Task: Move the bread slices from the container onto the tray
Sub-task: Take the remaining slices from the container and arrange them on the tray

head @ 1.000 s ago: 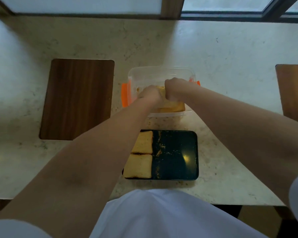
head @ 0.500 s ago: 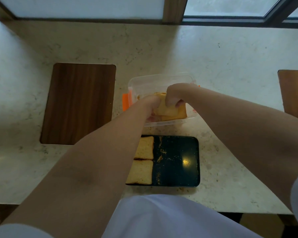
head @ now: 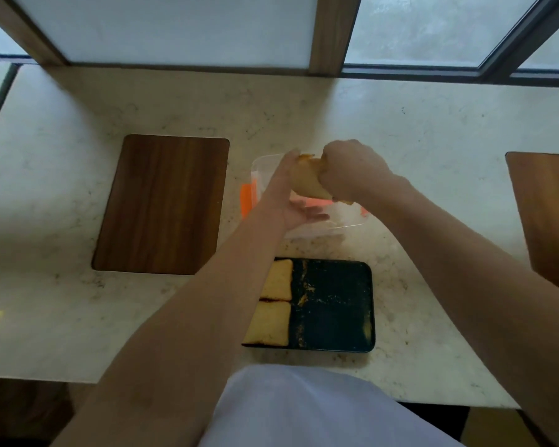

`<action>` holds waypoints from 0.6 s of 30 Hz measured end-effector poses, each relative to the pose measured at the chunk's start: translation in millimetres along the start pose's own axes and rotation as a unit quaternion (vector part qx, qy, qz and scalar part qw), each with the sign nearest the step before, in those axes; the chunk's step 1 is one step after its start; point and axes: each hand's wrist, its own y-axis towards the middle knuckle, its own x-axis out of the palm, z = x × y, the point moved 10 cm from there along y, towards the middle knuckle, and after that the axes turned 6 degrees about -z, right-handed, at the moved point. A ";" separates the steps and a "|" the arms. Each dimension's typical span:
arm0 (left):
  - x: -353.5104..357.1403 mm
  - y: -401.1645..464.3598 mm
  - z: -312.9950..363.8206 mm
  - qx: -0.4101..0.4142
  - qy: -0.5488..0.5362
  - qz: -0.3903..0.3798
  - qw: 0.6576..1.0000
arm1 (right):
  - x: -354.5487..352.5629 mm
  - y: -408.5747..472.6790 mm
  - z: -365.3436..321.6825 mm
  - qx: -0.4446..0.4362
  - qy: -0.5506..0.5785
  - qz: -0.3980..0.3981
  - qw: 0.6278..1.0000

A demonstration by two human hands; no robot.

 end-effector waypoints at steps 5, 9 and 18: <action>16.1 -38.8 1.5 0.105 -0.057 -0.089 0.989 | -21.9 -68.8 -7.0 -0.052 0.121 0.182 0.975; 8.3 -58.5 -3.5 0.144 0.012 -0.062 0.988 | -7.1 -97.6 -5.5 -0.063 0.232 0.206 0.949; -9.0 -89.1 -21.8 0.172 0.130 -0.029 0.976 | 48.4 -127.1 3.8 -0.041 0.453 0.081 0.887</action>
